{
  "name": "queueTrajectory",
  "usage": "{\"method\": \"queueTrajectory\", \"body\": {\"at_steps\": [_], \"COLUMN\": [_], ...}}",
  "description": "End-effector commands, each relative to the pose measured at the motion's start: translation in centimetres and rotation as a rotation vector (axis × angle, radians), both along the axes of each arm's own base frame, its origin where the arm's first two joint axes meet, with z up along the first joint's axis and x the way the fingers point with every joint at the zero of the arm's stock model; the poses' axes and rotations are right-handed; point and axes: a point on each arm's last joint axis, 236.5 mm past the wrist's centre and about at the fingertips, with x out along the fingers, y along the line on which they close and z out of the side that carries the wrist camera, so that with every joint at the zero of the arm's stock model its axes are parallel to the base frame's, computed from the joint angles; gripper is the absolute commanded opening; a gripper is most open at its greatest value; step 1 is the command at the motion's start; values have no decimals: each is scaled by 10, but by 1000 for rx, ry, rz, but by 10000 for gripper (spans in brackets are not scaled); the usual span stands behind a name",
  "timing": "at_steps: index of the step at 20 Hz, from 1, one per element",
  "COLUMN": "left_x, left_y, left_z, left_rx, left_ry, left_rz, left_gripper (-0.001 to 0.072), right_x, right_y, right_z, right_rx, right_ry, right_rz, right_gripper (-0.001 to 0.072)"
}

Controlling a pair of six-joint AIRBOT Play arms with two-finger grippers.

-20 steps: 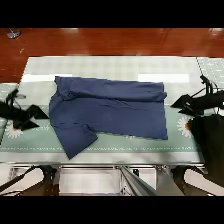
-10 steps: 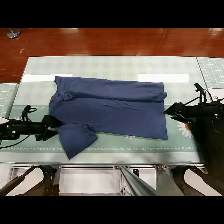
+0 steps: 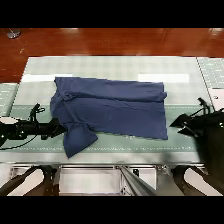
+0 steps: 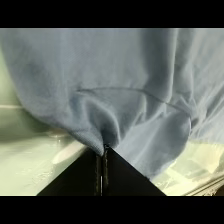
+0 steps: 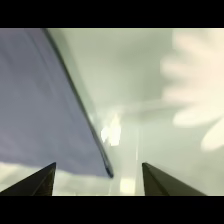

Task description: Fold the shirts.

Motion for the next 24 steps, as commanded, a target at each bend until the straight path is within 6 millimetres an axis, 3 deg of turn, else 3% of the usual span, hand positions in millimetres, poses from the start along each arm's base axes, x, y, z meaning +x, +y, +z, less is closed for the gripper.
{"method": "queueTrajectory", "body": {"at_steps": [1,6,10,11,12,13,14,17,21,24], "left_x": [0,-1,0,1,2,5,9,37,100,148], "left_y": [-3,-3,-3,-3,-5,-6,-4,8,43,41], "left_z": [1,1,1,2,3,5,8,35,72,83], "left_rx": [-5,-5,-7,-12,-20,-29,-27,-19,67,91], "left_ry": [-8,-8,-9,-10,-13,-19,-29,-106,-234,-288], "left_rz": [-14,-14,-13,-9,-1,8,6,6,93,62], "left_gripper": [23,22,23,23,23,22,23,23,22,22], "right_x": [-28,-25,6,10,13,16,20,45,100,145], "right_y": [24,53,71,74,77,81,81,69,51,45], "right_z": [-16,-24,-20,-19,-16,-13,-8,10,42,51], "right_rx": [15,84,161,179,199,218,223,178,124,137], "right_ry": [84,116,26,16,4,-25,-50,-111,-223,-297], "right_rz": [74,113,31,16,23,51,75,98,80,23], "right_gripper": [618,617,606,536,341,88,21,21,21,21]}}
